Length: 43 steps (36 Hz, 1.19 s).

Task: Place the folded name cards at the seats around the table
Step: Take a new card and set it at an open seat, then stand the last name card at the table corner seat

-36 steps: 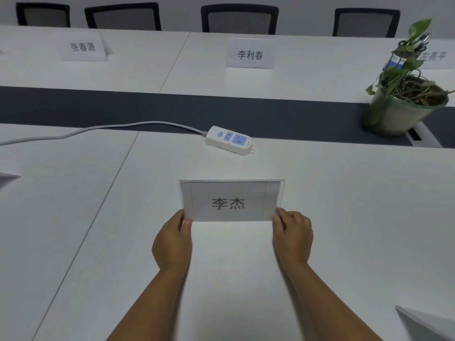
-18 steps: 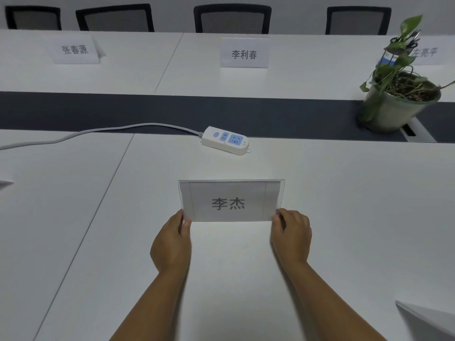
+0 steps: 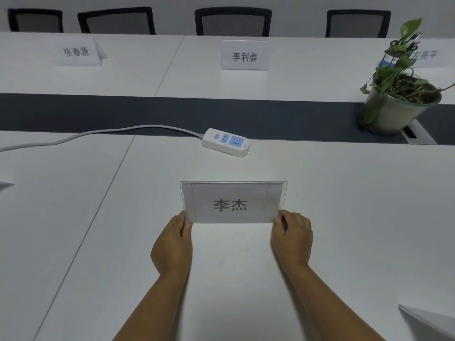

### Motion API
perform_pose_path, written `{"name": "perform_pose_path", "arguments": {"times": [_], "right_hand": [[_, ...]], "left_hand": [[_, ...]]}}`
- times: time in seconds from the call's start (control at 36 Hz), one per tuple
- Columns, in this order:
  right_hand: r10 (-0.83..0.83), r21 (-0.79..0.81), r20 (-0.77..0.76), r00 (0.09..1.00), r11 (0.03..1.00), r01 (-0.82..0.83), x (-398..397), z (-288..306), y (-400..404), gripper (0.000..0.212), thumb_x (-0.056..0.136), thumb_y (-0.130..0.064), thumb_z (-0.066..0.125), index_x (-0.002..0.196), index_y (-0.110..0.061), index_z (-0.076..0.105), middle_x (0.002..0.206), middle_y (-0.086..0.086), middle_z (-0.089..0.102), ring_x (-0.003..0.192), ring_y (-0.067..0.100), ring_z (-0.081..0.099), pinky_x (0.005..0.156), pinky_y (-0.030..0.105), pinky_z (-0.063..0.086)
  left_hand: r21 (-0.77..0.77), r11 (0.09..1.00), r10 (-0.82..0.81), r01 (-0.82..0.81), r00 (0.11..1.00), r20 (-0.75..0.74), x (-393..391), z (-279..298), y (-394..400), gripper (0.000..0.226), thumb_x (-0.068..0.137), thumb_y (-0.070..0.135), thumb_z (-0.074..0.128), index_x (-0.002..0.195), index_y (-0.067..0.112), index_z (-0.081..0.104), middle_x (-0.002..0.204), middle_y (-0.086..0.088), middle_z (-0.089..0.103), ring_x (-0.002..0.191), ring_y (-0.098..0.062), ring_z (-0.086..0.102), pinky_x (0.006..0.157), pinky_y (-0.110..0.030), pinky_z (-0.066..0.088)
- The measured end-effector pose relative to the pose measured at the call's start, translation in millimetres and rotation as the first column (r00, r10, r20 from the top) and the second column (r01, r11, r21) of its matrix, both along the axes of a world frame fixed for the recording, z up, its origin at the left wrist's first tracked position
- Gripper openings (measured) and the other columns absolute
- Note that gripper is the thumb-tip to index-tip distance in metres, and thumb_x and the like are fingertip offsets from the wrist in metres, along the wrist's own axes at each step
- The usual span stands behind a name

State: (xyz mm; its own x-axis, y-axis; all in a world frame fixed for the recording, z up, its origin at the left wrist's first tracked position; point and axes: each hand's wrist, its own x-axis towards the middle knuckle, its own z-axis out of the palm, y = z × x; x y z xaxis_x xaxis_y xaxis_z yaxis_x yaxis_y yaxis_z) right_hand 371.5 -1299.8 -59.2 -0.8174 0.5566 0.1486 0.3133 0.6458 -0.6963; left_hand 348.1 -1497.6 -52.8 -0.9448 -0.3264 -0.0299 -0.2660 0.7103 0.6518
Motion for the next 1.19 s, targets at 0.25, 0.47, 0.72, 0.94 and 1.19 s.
{"name": "perform_pose_path", "arguments": {"times": [0.25,0.47,0.72,0.94,1.19], "right_hand": [[-0.018,-0.108,0.021,1.0,0.994,0.021,4.4,4.2,0.5,0.035,0.081,-0.016,0.059,0.112,-0.001,0.055,0.104,0.016,0.063,0.107,0.032,0.049,0.091,0.041,0.038],[0.179,-0.102,0.147,0.973,0.981,-0.166,104.8,7.6,-3.5,0.053,0.078,-0.032,0.045,0.119,0.001,0.051,0.126,0.018,0.055,0.124,0.033,0.042,0.102,0.031,0.027],[-0.049,-0.229,0.136,0.99,0.97,0.08,265.9,55.0,69.5,0.034,0.086,-0.017,0.055,0.119,-0.007,0.052,0.127,0.008,0.053,0.107,0.008,0.045,0.091,0.017,0.031],[-0.443,-0.206,0.049,0.895,0.872,0.444,320.7,106.2,201.1,0.045,0.083,-0.012,0.058,0.125,-0.005,0.044,0.126,0.018,0.049,0.115,0.032,0.045,0.092,0.041,0.039],[-0.053,-0.314,0.366,0.929,0.933,0.177,294.4,85.0,288.8,0.045,0.083,-0.013,0.057,0.125,-0.008,0.043,0.122,0.013,0.057,0.1,0.023,0.057,0.067,0.016,0.04]], "left_hand": [[0.134,0.991,-0.009,0.009,1.0,0.003,13.1,13.8,-0.9,0.043,0.089,0.029,0.049,0.129,0.013,0.045,0.126,-0.008,0.058,0.116,-0.025,0.052,0.094,-0.035,0.04],[-0.06,0.956,-0.282,0.287,0.956,0.078,100.4,7.8,-0.2,0.042,0.083,0.031,0.048,0.115,0.007,0.058,0.129,-0.013,0.056,0.125,-0.033,0.041,0.102,-0.044,0.034],[0.09,0.874,-0.485,0.478,0.84,0.243,205.2,28.6,71.6,0.062,0.078,0.039,0.045,0.131,0.008,0.04,0.141,-0.015,0.041,0.134,-0.032,0.031,0.111,-0.045,0.02],[0.47,0.678,-0.683,0.565,0.721,0.119,229.7,78.5,206.4,0.065,0.085,0.019,0.057,0.139,0.02,0.02,0.134,-0.009,0.048,0.123,-0.02,0.045,0.1,-0.03,0.034],[0.352,0.797,-0.557,0.491,0.822,0.115,238.2,73.9,284.8,0.053,0.084,0.009,0.051,0.133,0.005,0.033,0.119,-0.019,0.06,0.111,-0.032,0.055,0.079,-0.024,0.033]]}}
